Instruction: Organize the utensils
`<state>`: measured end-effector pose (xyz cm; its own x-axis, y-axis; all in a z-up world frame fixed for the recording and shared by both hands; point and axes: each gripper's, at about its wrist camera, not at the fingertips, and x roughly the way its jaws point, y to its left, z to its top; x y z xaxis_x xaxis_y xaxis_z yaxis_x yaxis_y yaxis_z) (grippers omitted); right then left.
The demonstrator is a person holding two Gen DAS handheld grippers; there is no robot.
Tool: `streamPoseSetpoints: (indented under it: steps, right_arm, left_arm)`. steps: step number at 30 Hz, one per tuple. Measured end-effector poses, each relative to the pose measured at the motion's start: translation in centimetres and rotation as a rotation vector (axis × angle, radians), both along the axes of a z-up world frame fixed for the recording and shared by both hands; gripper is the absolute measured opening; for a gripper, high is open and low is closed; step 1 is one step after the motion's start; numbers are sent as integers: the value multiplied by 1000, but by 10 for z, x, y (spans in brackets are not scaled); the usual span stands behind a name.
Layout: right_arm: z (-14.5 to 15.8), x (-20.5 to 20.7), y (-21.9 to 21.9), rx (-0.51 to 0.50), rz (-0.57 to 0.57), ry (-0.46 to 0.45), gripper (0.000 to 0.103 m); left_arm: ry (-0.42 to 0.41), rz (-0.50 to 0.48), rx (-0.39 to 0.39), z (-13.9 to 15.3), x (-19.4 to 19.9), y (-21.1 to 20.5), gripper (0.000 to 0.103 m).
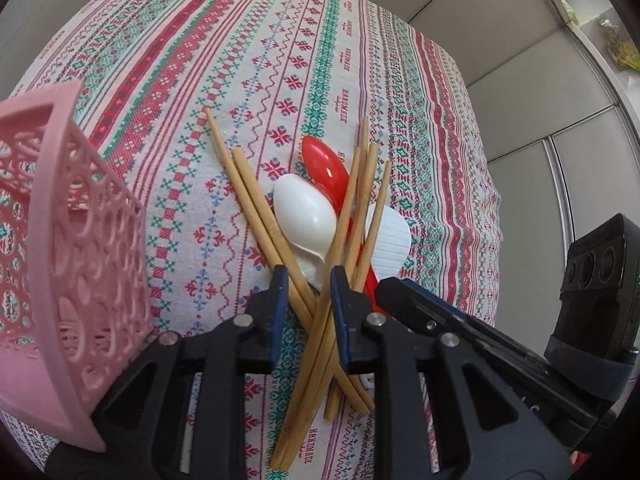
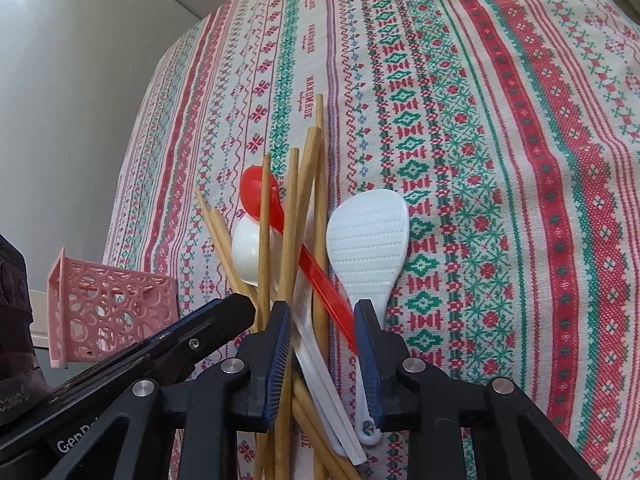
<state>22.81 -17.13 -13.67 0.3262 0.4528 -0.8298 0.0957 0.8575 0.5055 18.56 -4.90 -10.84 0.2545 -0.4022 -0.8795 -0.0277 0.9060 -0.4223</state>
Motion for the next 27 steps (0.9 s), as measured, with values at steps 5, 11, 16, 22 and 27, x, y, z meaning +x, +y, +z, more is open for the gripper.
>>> streamPoseSetpoints:
  steps: [5, 11, 16, 22, 27]
  right_arm:
    - [-5, 7, 10, 44, 1, -2, 19]
    - [-13, 8, 21, 34, 35, 9, 7]
    - [12, -1, 6, 42, 28, -36, 7]
    - [37, -14, -19, 30, 1, -73, 7]
    - [51, -21, -23, 33, 3, -105, 7]
  left_arm:
    - [13, 47, -64, 2, -2, 9, 23]
    - [12, 55, -120, 4, -5, 13, 25]
    - [17, 50, -118, 1, -3, 11, 25]
    - [-9, 4, -48, 1, -2, -4, 25]
    - [-39, -17, 17, -1, 1, -12, 25]
